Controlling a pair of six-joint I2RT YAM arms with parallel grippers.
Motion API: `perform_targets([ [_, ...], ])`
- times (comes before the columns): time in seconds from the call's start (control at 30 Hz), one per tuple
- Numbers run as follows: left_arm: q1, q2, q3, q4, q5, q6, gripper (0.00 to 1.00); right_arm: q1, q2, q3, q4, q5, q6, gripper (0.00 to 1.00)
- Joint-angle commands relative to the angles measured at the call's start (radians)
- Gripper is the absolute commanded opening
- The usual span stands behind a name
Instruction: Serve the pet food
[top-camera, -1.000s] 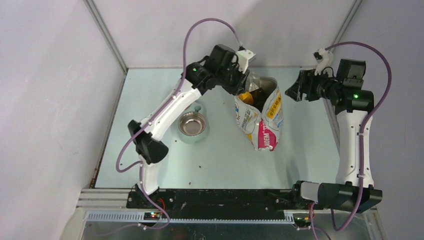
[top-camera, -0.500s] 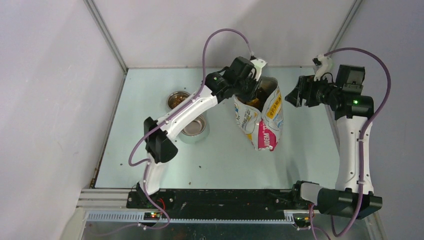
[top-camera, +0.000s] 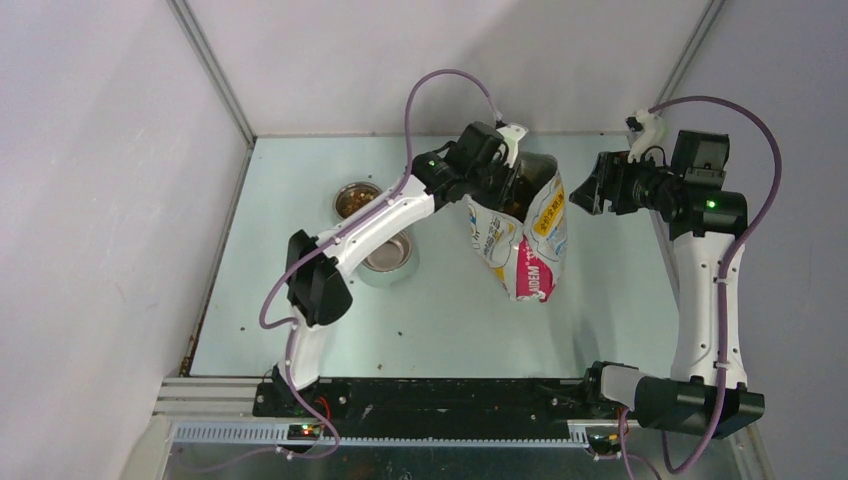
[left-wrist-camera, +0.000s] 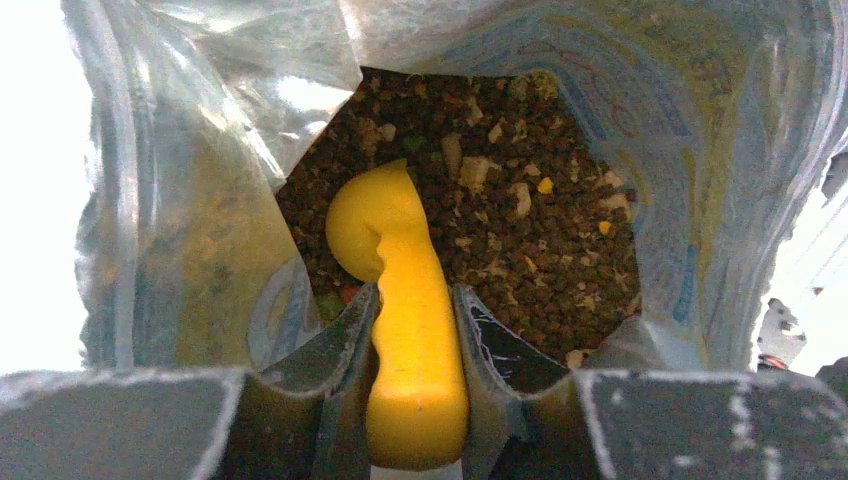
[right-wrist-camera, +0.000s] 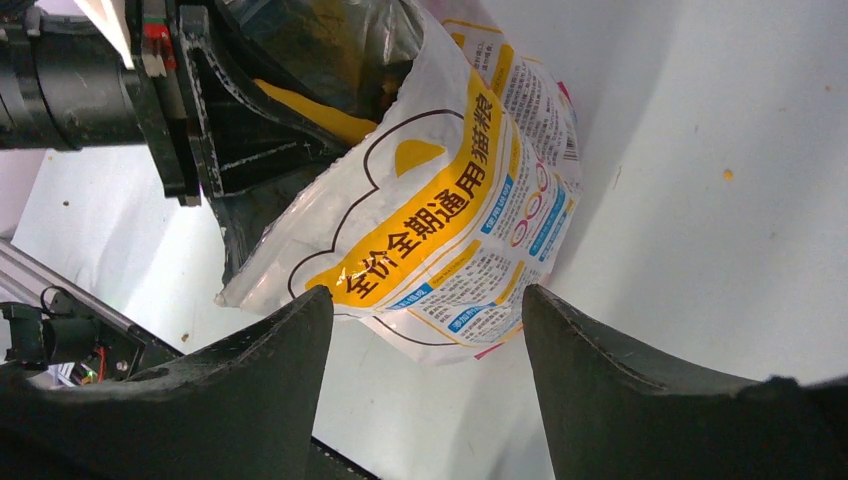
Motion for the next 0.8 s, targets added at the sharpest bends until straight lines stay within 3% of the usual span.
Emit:
perform_targets([
  [0.0,0.042,0.038,0.0,-0.08,0.205,-0.095,0.0,-0.004,-0.02,0.005,-0.003,0.0,0.003,0.72],
  [0.23,0.127,0.055,0.048,0.01,0.463,-0.197,0.0,-0.004,-0.015,0.011,-0.045,0.035,-0.022,0.72],
  [0.5,0.187,0.04,0.057,0.071,0.537,-0.287,0.0,-0.004,0.0,0.03,-0.088,0.058,-0.043,0.72],
  [0.77,0.222,-0.015,0.071,0.098,0.524,-0.327,0.0,-0.004,0.019,0.077,-0.126,0.069,-0.059,0.71],
])
